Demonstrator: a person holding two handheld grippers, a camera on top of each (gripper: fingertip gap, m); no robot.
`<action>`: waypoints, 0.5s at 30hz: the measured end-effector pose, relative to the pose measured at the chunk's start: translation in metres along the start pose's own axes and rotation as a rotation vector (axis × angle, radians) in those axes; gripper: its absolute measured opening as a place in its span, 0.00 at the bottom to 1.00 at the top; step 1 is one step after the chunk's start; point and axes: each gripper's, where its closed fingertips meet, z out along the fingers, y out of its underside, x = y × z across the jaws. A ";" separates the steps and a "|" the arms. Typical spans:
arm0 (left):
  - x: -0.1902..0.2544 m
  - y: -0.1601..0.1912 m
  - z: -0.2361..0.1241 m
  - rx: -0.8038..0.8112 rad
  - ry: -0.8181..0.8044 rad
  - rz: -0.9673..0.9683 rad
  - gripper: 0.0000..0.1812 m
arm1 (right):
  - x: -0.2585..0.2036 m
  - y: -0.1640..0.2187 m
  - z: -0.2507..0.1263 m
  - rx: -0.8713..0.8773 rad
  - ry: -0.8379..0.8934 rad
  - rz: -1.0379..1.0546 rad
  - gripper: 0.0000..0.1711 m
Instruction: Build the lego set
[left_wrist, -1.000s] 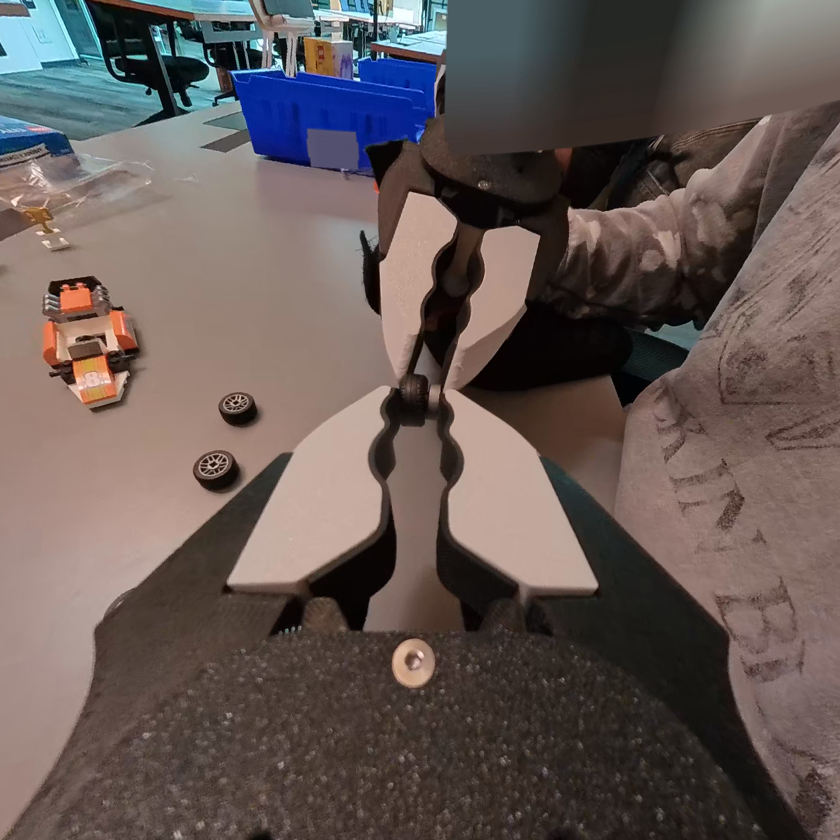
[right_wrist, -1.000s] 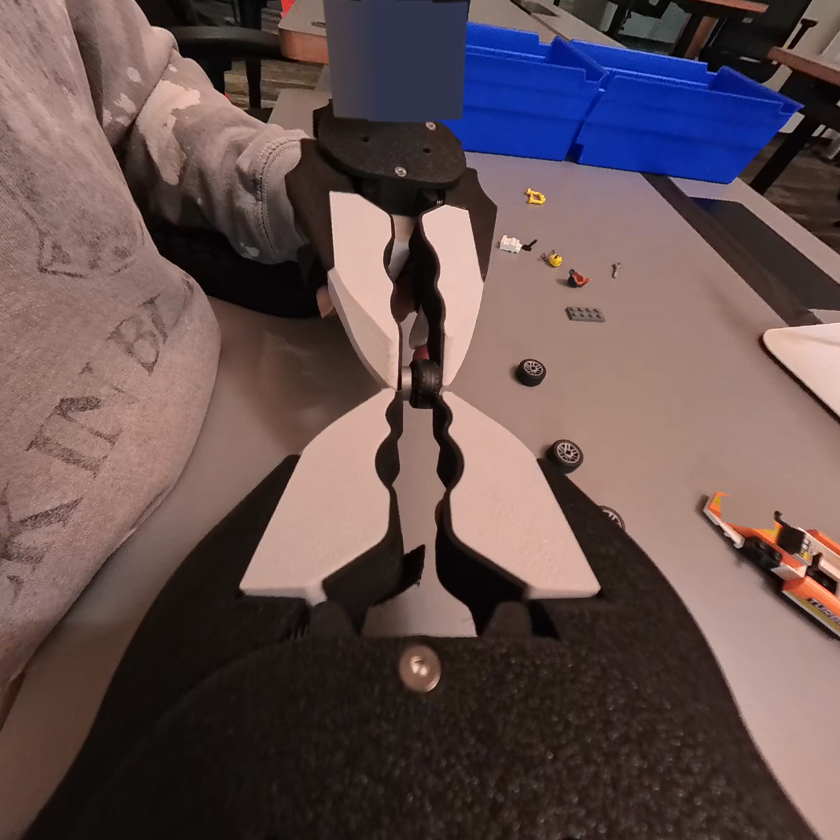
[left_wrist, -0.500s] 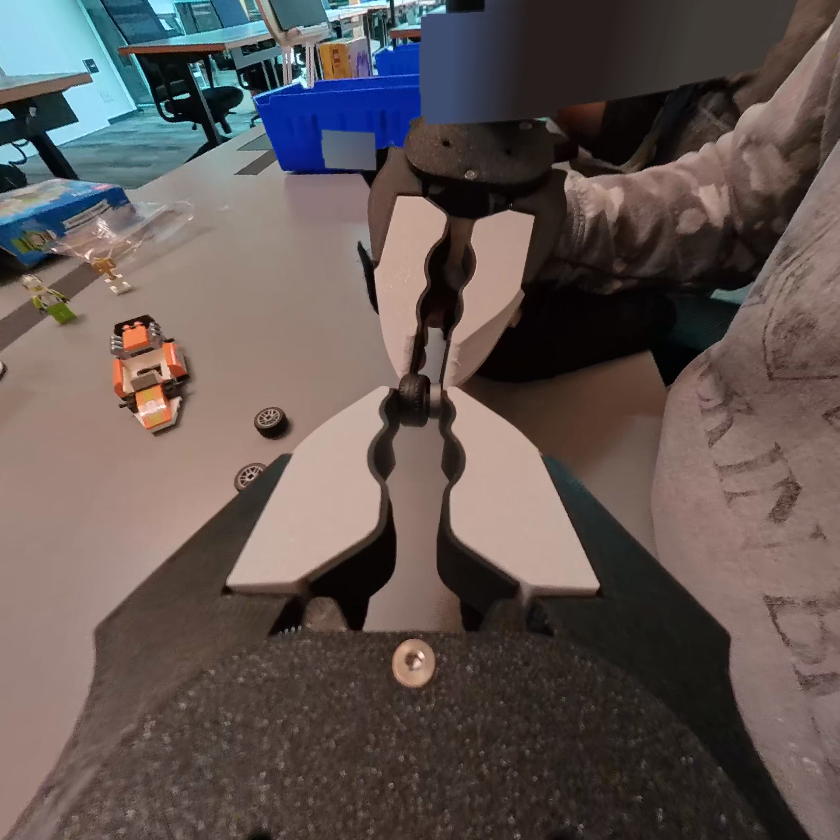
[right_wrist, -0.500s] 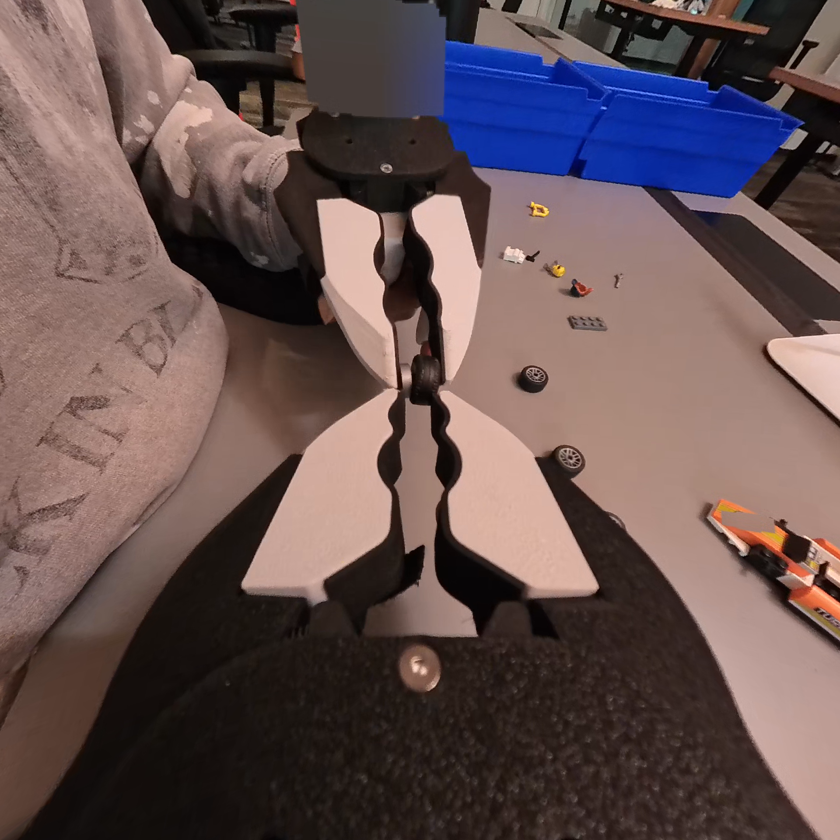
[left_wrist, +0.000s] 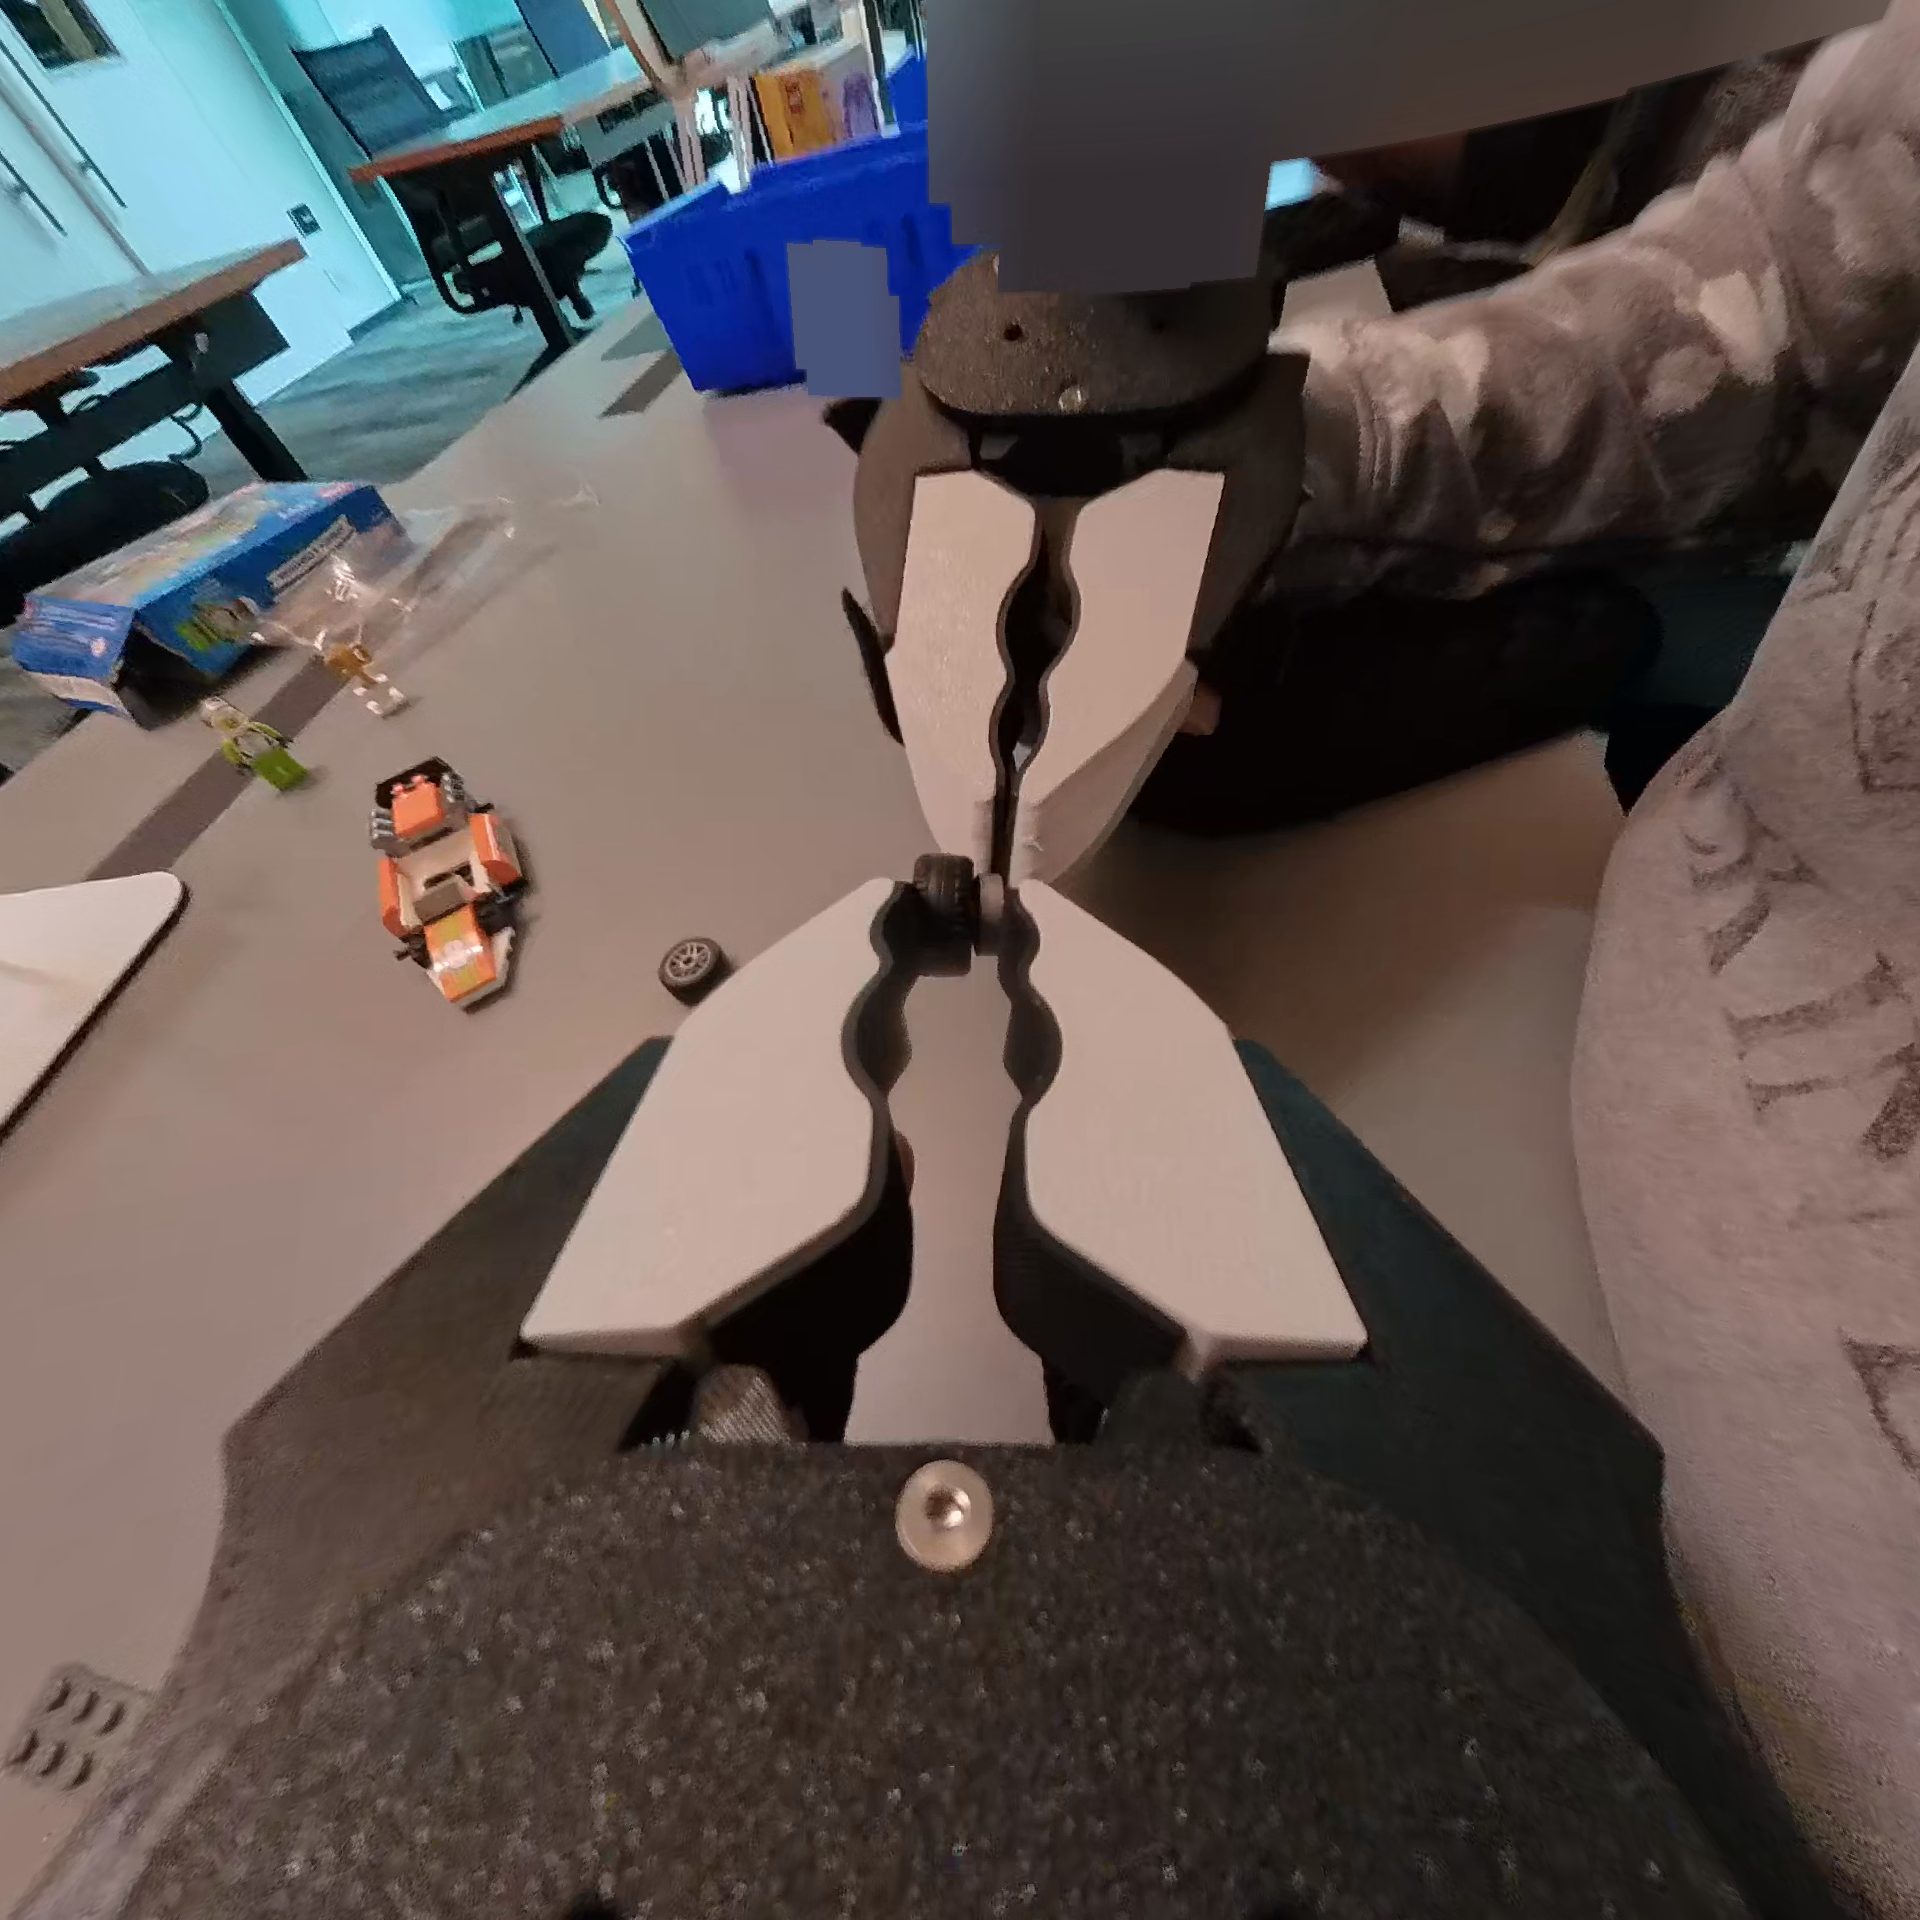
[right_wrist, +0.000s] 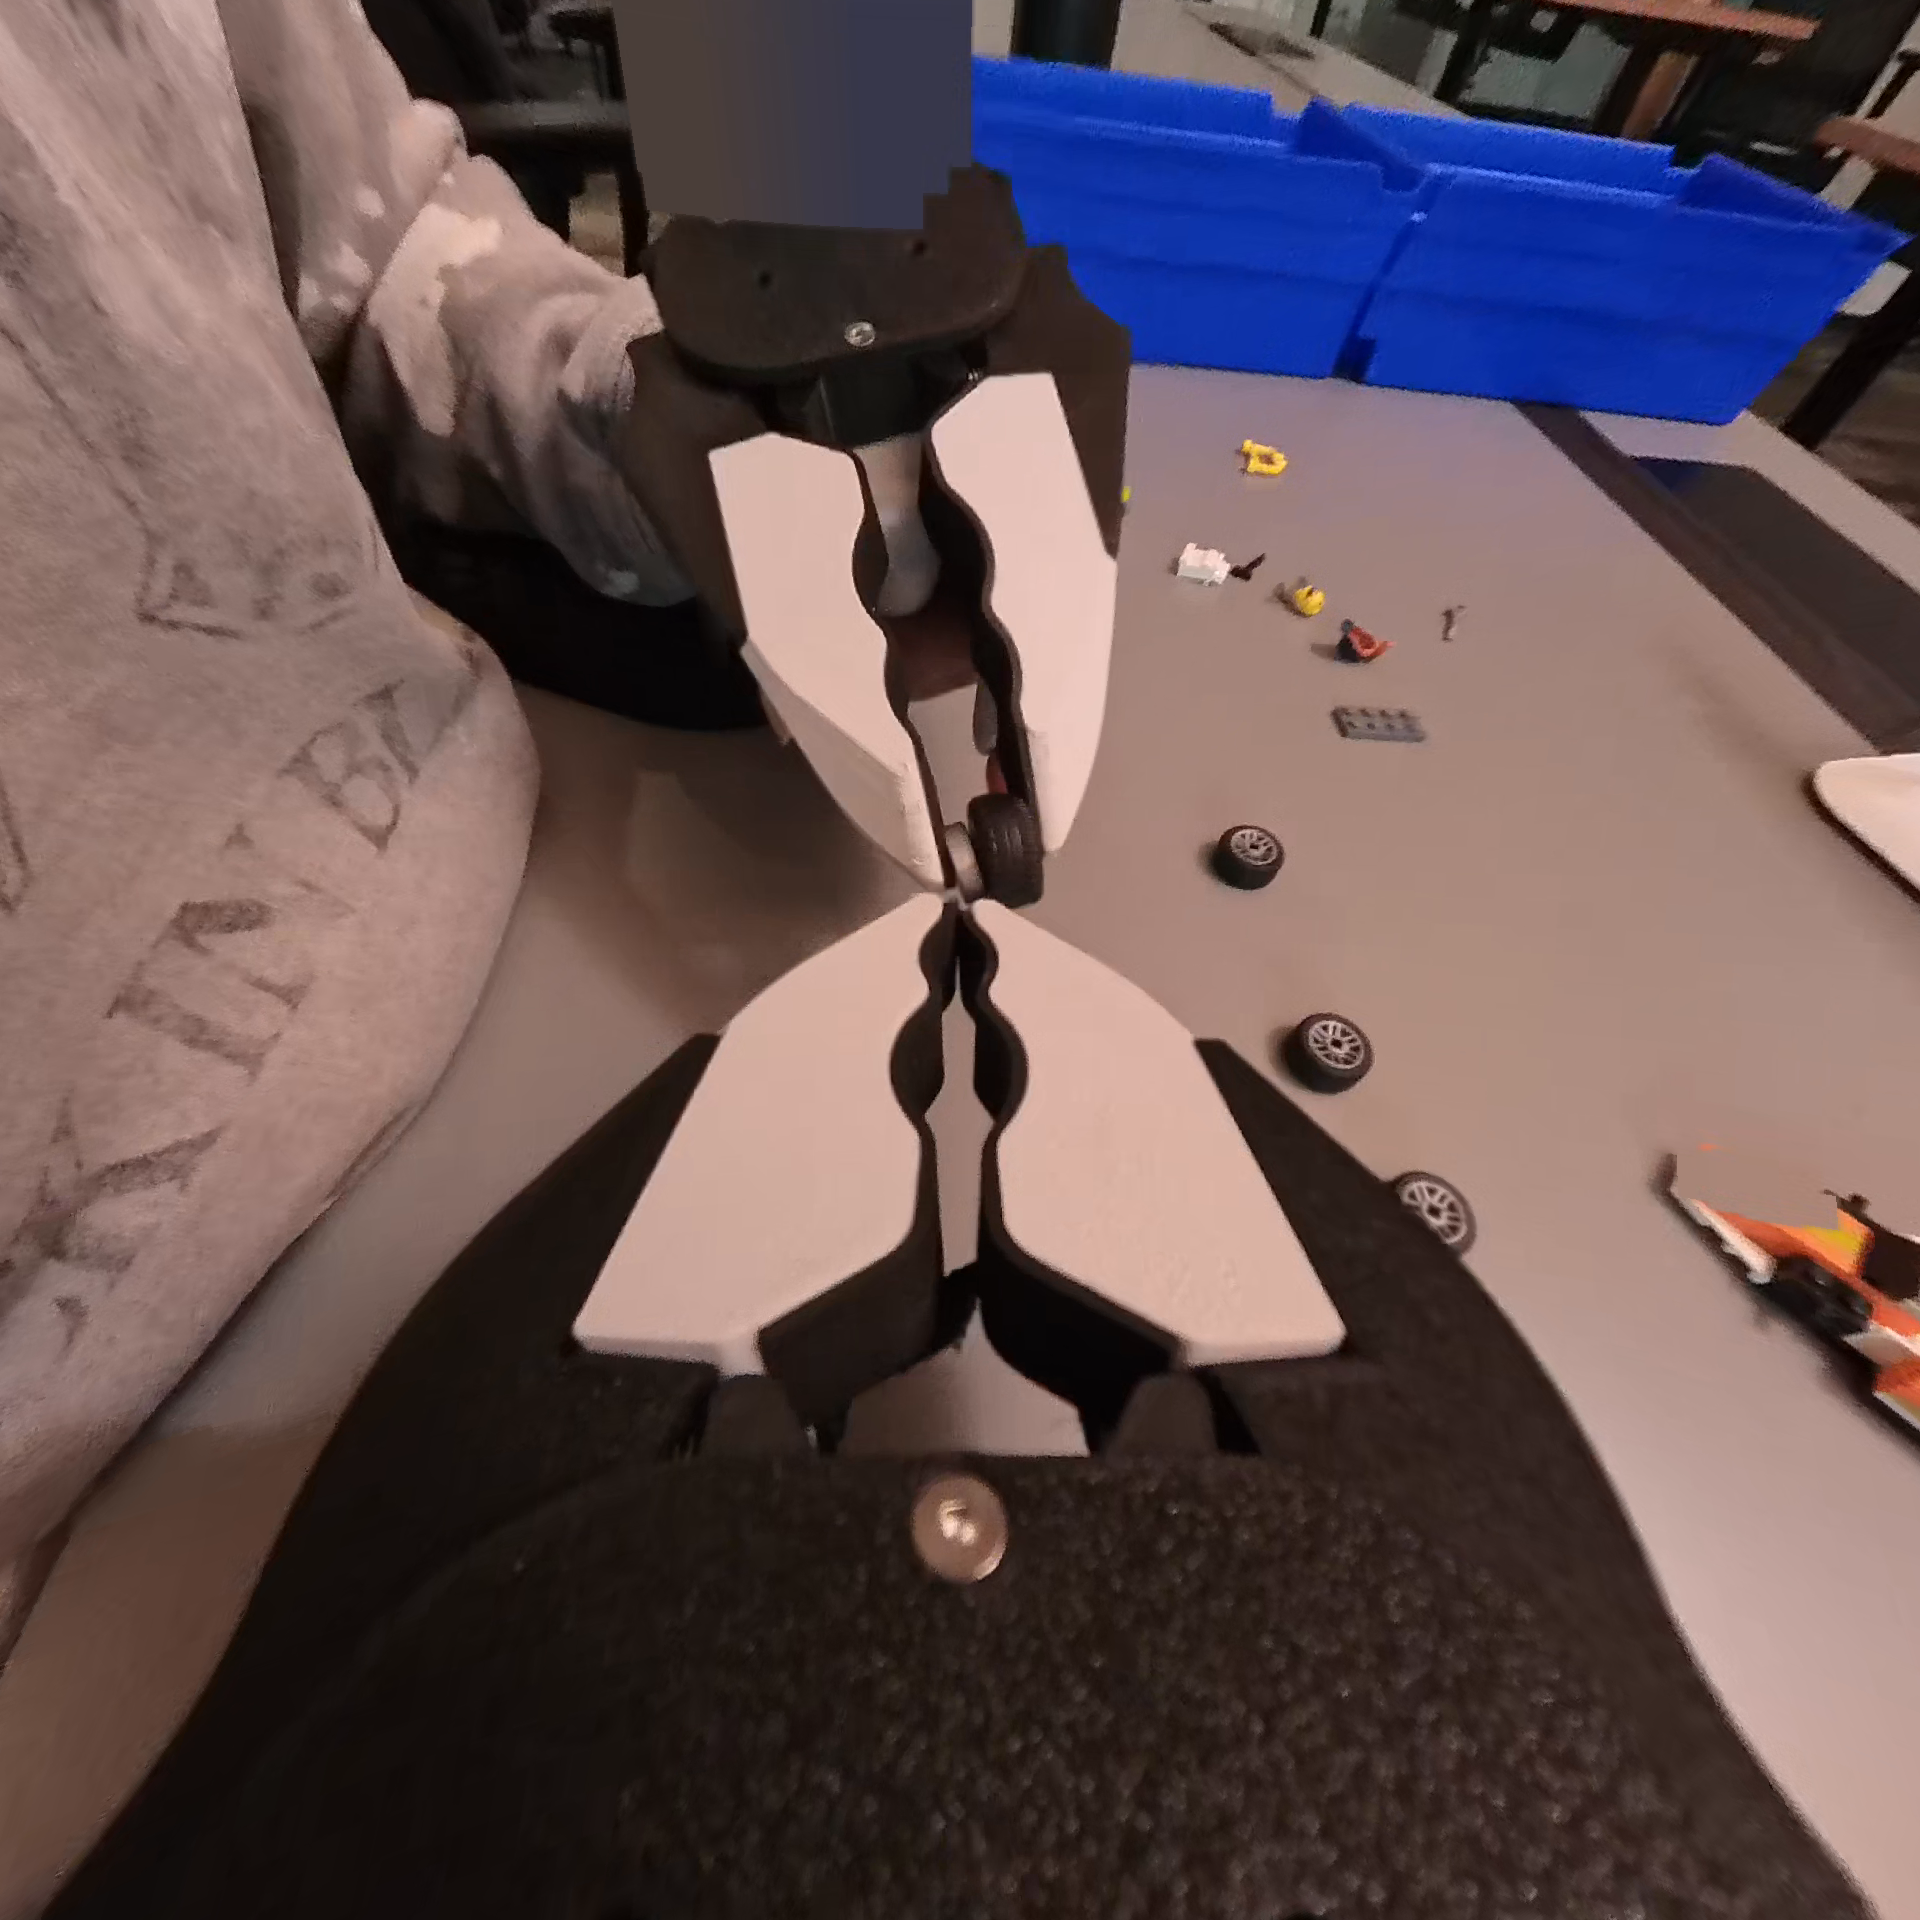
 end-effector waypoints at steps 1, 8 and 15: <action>-0.002 -0.003 -0.002 0.017 -0.003 -0.025 0.09 | 0.003 0.000 -0.001 0.003 0.014 0.005 0.00; 0.005 0.004 0.002 -0.020 0.012 0.020 0.09 | 0.004 0.001 0.003 -0.011 0.014 -0.028 0.15; 0.024 0.017 0.007 -0.104 0.119 0.025 0.09 | -0.013 0.016 0.008 -0.065 -0.087 -0.077 0.08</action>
